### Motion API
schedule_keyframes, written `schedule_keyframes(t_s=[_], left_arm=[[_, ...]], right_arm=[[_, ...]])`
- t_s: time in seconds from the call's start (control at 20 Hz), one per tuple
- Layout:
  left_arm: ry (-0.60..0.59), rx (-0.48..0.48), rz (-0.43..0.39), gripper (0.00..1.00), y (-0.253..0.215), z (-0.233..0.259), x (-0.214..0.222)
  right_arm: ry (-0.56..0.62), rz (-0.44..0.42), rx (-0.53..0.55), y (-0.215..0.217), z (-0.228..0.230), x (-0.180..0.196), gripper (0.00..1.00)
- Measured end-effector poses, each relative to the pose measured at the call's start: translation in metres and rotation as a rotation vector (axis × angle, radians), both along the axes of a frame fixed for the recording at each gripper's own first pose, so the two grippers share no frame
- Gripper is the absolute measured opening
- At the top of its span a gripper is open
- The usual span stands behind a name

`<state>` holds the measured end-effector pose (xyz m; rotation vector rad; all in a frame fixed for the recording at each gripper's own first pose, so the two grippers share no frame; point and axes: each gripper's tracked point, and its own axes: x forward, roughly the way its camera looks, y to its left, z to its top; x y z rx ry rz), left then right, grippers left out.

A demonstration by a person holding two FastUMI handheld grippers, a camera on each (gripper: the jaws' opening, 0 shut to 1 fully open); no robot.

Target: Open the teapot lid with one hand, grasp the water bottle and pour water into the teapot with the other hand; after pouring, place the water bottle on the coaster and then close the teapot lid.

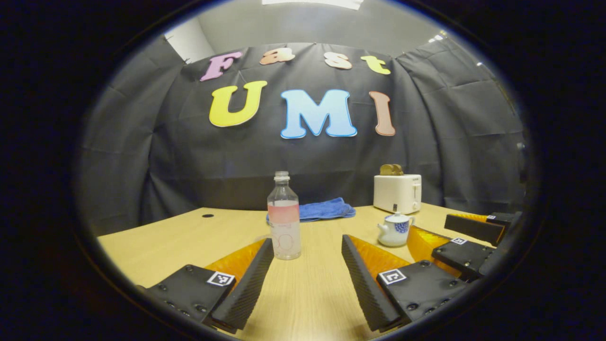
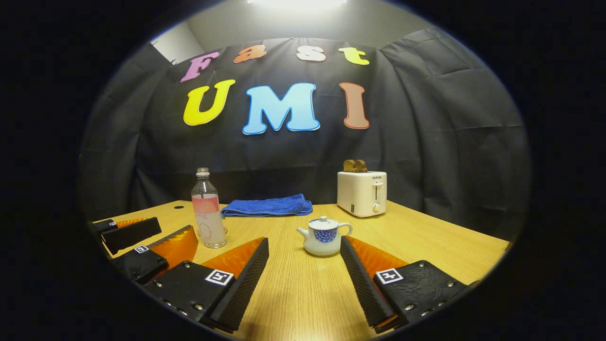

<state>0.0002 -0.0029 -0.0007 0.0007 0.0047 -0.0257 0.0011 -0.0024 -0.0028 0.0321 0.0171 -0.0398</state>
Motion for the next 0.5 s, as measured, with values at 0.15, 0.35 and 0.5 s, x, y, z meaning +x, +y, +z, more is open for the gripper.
schedule_keyframes(t_s=[0.15,0.35,0.5], left_arm=[[0.016,0.001,0.003,1.00,0.001,0.001,0.000],[-0.012,0.003,0.016,1.00,0.001,0.004,0.000],[-0.020,0.014,0.019,1.00,0.001,0.003,0.002]], right_arm=[[-0.002,-0.030,0.024,-0.016,0.014,0.029,0.93],[0.015,-0.061,0.022,-0.041,0.020,0.075,0.87],[0.040,-0.062,0.015,-0.047,0.019,0.107,0.87]])
